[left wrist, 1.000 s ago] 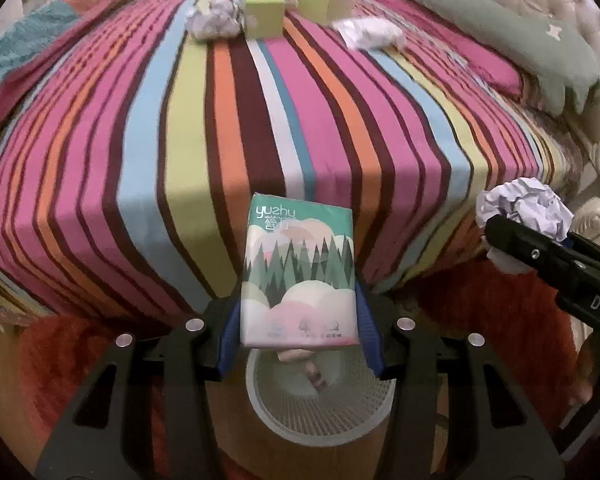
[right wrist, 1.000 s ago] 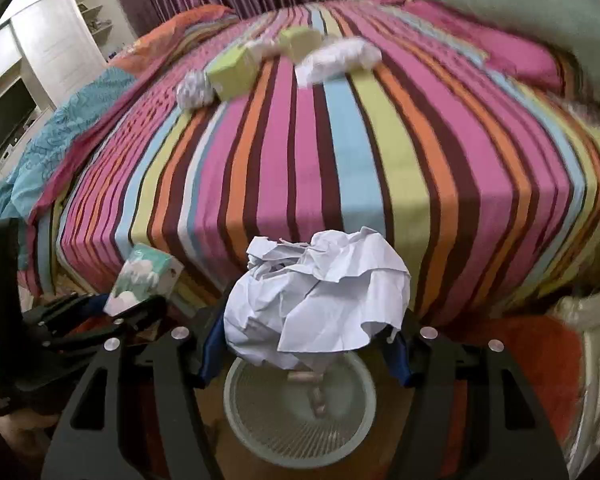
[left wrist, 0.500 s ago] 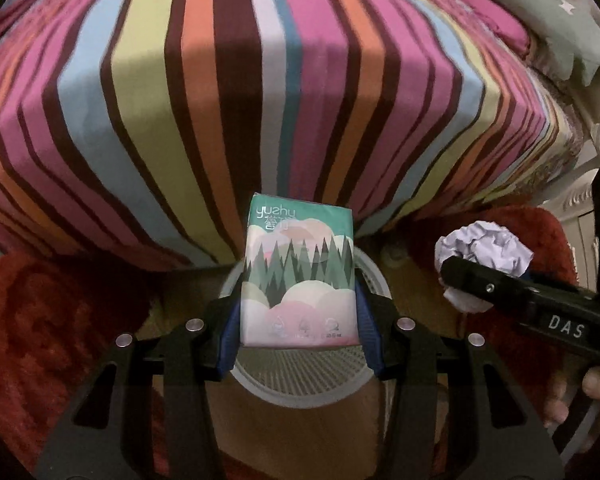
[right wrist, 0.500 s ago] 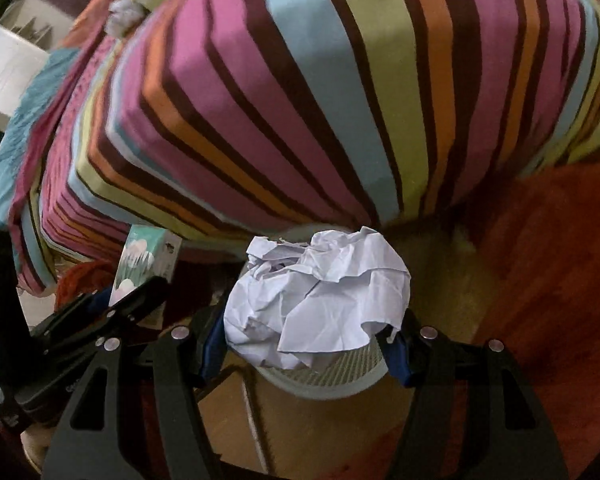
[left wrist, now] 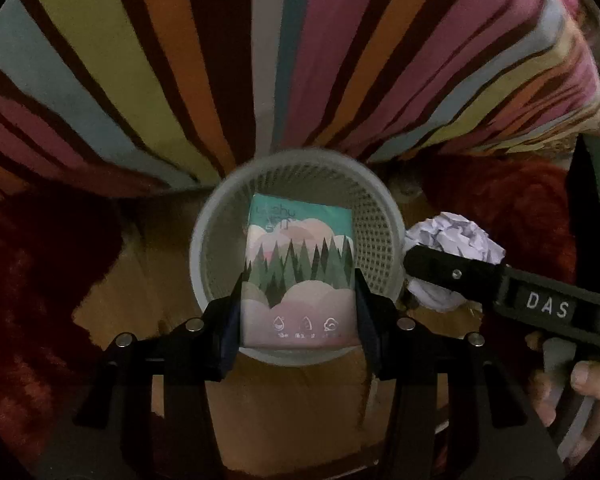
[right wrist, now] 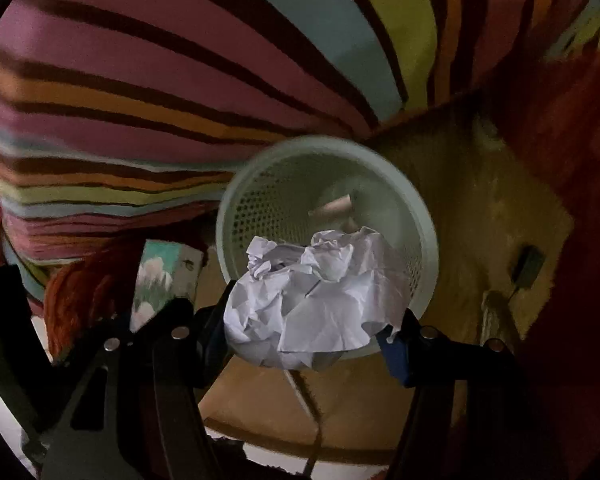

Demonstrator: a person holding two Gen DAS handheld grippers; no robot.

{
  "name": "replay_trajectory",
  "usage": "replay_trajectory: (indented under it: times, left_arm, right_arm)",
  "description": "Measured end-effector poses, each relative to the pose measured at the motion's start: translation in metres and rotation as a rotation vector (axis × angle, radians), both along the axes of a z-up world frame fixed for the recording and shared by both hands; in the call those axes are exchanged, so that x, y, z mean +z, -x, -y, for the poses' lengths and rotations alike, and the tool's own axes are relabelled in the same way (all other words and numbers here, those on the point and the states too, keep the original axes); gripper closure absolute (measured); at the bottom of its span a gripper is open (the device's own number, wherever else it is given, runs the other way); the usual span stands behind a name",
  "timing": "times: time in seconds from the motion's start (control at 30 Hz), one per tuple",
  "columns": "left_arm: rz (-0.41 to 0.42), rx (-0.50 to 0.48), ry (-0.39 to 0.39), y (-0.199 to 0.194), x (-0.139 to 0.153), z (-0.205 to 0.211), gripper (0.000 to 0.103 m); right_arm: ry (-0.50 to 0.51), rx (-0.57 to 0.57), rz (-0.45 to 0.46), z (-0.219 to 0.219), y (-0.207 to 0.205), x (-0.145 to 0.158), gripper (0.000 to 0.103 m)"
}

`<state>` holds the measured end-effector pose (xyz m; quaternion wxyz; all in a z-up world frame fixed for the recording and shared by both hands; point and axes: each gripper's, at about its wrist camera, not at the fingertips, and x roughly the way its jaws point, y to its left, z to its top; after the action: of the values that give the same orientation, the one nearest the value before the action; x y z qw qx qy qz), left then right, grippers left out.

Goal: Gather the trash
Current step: 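Carry the tissue pack and paper ball over the wastebasket and open both tools, then raise both tools from the wastebasket back toward the bed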

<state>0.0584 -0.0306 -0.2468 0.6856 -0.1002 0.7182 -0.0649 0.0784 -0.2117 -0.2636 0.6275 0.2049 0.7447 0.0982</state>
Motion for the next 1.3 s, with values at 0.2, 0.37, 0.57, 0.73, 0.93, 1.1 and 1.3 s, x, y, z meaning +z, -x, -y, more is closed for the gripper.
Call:
replay_trajectory:
  times: [0.2, 0.37, 0.57, 0.73, 0.93, 1.1, 1.3]
  left_arm:
    - [-0.125, 0.068, 0.048, -0.002, -0.035, -0.005, 0.054]
    - [-0.189, 0.092, 0.06, -0.002, -0.055, -0.005, 0.054]
    - [-0.229, 0.107, 0.05, -0.003, -0.066, -0.006, 0.054]
    - [-0.285, 0.155, 0.083, -0.004, -0.082, -0.01, 0.023]
    - [-0.313, 0.208, 0.069, -0.002, -0.089, -0.018, 0.016]
    - [-0.304, 0.231, 0.071, -0.002, -0.088, -0.02, 0.016]
    - [-0.29, 0.246, 0.068, 0.0, -0.086, -0.023, 0.016]
  right_arm:
    - [0.002, -0.026, -0.09, -0.003, -0.003, -0.028, 0.043]
    - [0.016, -0.048, -0.153, -0.001, -0.002, -0.048, 0.043]
    - [0.013, -0.046, -0.186, -0.005, -0.002, -0.056, 0.042]
    - [0.023, -0.076, -0.205, -0.001, -0.004, -0.063, 0.026]
    - [0.034, -0.154, -0.228, 0.012, -0.005, -0.068, 0.011]
    - [0.039, -0.166, -0.232, 0.014, -0.007, -0.067, 0.011]
    - [0.034, -0.173, -0.221, 0.015, -0.003, -0.065, 0.011]
